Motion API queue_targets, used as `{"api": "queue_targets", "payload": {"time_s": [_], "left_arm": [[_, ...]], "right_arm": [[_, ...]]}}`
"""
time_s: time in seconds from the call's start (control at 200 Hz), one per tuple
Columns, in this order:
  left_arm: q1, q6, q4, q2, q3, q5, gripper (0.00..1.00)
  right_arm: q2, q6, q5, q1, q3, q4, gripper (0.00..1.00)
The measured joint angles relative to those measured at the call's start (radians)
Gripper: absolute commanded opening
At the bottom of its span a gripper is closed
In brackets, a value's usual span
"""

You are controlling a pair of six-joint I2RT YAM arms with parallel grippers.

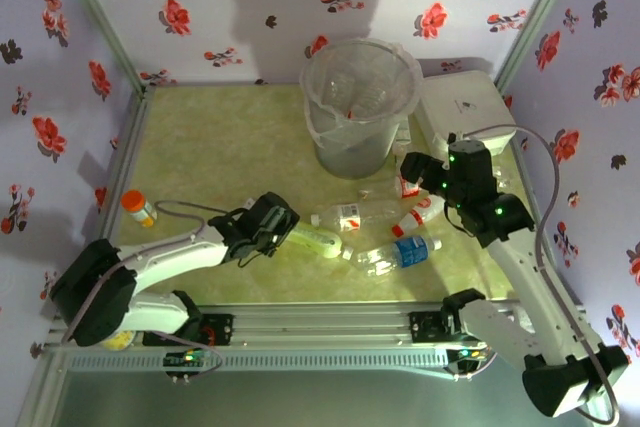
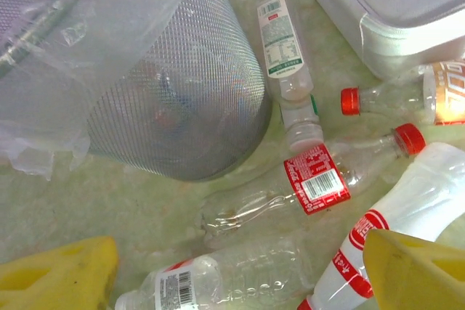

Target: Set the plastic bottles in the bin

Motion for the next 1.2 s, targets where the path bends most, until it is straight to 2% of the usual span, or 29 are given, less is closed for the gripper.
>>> {"api": "queue_targets", "payload": {"time_s": [0.04,0.175,0.235,0.285,0.485,0.625,0.725,0.81,0.945,1.015,1.2], "left_arm": [[0.006,0.013,0.000,0.006,0.001,-0.003,0.67],[0.021,0.062,0.000,0.028,0.021,-0.007,0.78],[0.022,0.079,0.002,0.042,0.027,-0.008,0.78],[0.023,0.086,0.007,0.053,0.028,-0.008,0.76],[0.050,0.127,0.069,0.085,0.028,0.000,0.47],[0.107,0.222,0.092,0.115,0.047,0.023,0.45],[0.173,0.340,0.073,0.157,0.101,0.056,0.45],[0.225,0.445,0.040,0.193,0.157,0.081,0.53],[0.262,0.576,-0.020,0.241,0.230,0.098,0.87],[0.262,0.611,-0.043,0.248,0.245,0.110,0.98],[0.204,0.608,-0.106,0.235,0.254,0.121,1.00]], "right_arm": [[0.001,0.006,-0.005,0.000,-0.003,0.000,0.88],[0.004,0.018,-0.024,0.000,-0.005,0.001,0.88],[0.007,0.026,-0.046,0.000,-0.005,0.004,0.88],[0.013,0.034,-0.072,0.004,-0.005,0.013,0.88],[0.054,0.042,-0.134,0.096,-0.005,0.036,0.88],[0.062,0.043,-0.137,0.126,-0.012,0.036,0.88],[0.062,0.054,-0.136,0.129,-0.024,0.038,0.88],[0.062,0.060,-0.129,0.132,-0.031,0.038,0.88],[0.063,0.061,-0.113,0.132,-0.031,0.038,0.88],[0.066,0.061,-0.105,0.132,-0.031,0.038,0.88],[0.078,0.061,-0.079,0.132,-0.031,0.037,0.88]]}}
